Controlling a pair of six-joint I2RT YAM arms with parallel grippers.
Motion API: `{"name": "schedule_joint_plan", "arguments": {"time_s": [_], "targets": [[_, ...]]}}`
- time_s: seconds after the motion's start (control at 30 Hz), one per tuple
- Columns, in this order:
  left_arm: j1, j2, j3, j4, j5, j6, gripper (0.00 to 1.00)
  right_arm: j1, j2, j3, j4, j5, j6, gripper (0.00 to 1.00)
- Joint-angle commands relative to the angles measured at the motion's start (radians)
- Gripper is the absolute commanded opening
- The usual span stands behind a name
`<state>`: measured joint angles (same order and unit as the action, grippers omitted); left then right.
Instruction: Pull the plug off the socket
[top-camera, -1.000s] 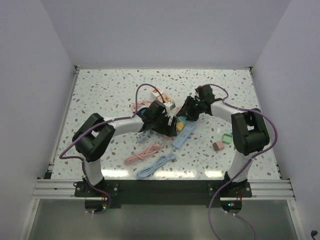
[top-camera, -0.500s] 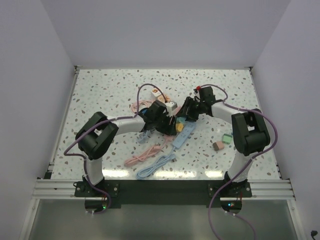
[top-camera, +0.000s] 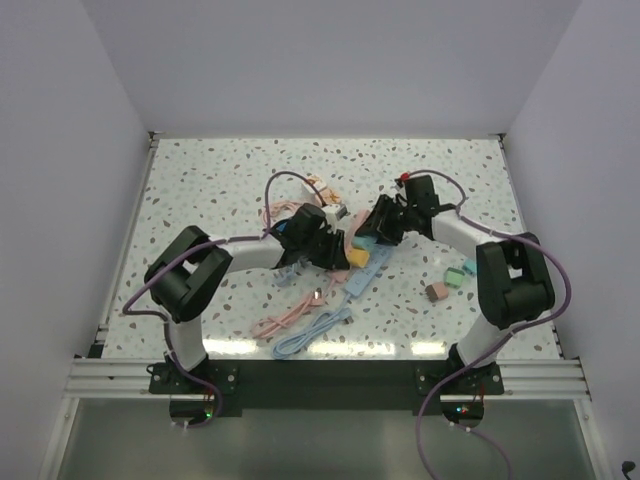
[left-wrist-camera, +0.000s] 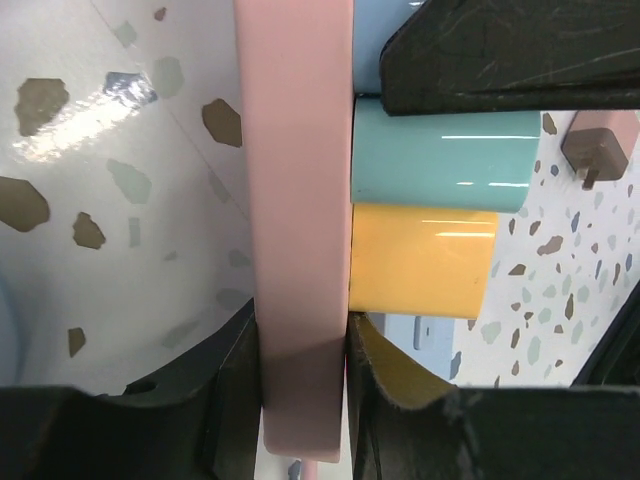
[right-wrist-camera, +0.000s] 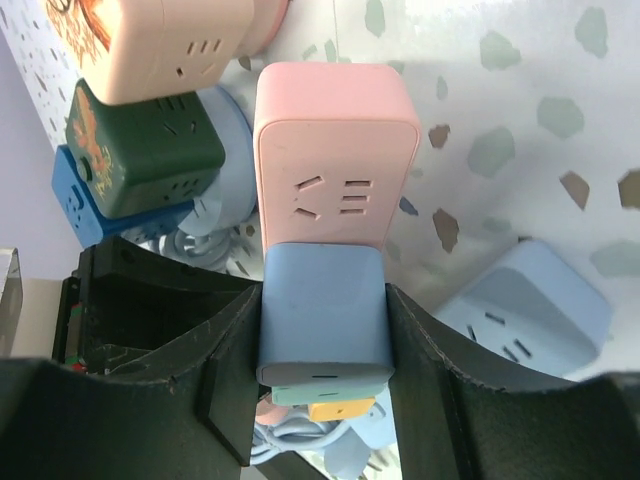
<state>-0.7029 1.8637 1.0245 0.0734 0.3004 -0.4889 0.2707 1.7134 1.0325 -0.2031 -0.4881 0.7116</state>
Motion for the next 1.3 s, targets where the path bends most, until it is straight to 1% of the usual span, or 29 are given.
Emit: {"name": "schedule_joint_plan", "arguments": {"time_s": [0.0,0.1,0.13,0.17,0.27,0.3,0.43,0.6,0.67,0.73,0.77,0.83,0.87,0.9,0.97,1.0,1.27], "targets": [[-0.001,-0.02,-0.02,-0.046,-0.156,-0.039,0.0,0.021,-0.136,-0.005,-0.047,-0.015,0.086,0.0],[0.0,-0.035,-0.027,-0.046,-0.179,-0.083,0.0,0.024,-0.23,-0.069,-0.041,0.083,0.133,0.0],[0.0,-0.038,-0.029,-0.037,-0.17,-0.102,0.0,0.038,-0.254,-0.124,-0.023,0.113,0.152,0.0],[0.0,-0.041,-0.029,-0.031,-0.169,-0.112,0.0,0.048,-0.283,-0.15,0.028,0.131,0.185,0.0],[0.002,-0.035,-0.004,-0.032,-0.176,-0.142,0.0,0.093,-0.308,-0.218,0.1,0.164,0.229,0.0],[0.003,-0.032,0.015,-0.046,-0.179,-0.148,0.0,0.108,-0.317,-0.224,0.1,0.19,0.229,0.0],[0.016,-0.021,0.043,-0.047,-0.164,-0.186,0.0,0.111,-0.388,-0.276,0.102,0.216,0.221,0.0],[0.017,-0.014,0.083,-0.06,-0.159,-0.186,0.0,0.111,-0.513,-0.324,0.067,0.221,0.178,0.0],[0.019,-0.012,0.092,-0.06,-0.158,-0.186,0.0,0.11,-0.54,-0.36,0.068,0.22,0.177,0.0],[0.02,-0.005,0.111,-0.064,-0.153,-0.182,0.0,0.111,-0.557,-0.361,0.048,0.208,0.163,0.0],[0.022,0.0,0.124,-0.069,-0.153,-0.18,0.0,0.11,-0.56,-0.356,0.025,0.168,0.137,0.0],[0.023,0.002,0.131,-0.072,-0.149,-0.177,0.0,0.11,-0.563,-0.321,-0.027,0.134,0.089,0.0],[0.025,0.0,0.131,-0.072,-0.149,-0.175,0.0,0.111,-0.564,-0.306,-0.089,0.122,0.031,0.0],[0.025,-0.003,0.131,-0.072,-0.15,-0.175,0.0,0.107,-0.571,-0.293,-0.123,0.114,0.008,0.0],[0.028,-0.011,0.132,-0.072,-0.152,-0.172,0.0,0.104,-0.609,-0.278,-0.163,0.103,-0.033,0.0],[0.028,-0.014,0.132,-0.102,-0.152,-0.168,0.0,0.104,-0.62,-0.284,-0.162,0.095,-0.037,0.0],[0.036,-0.023,0.146,-0.132,-0.158,-0.155,0.0,0.102,-0.669,-0.261,-0.238,0.092,-0.02,0.0]]}}
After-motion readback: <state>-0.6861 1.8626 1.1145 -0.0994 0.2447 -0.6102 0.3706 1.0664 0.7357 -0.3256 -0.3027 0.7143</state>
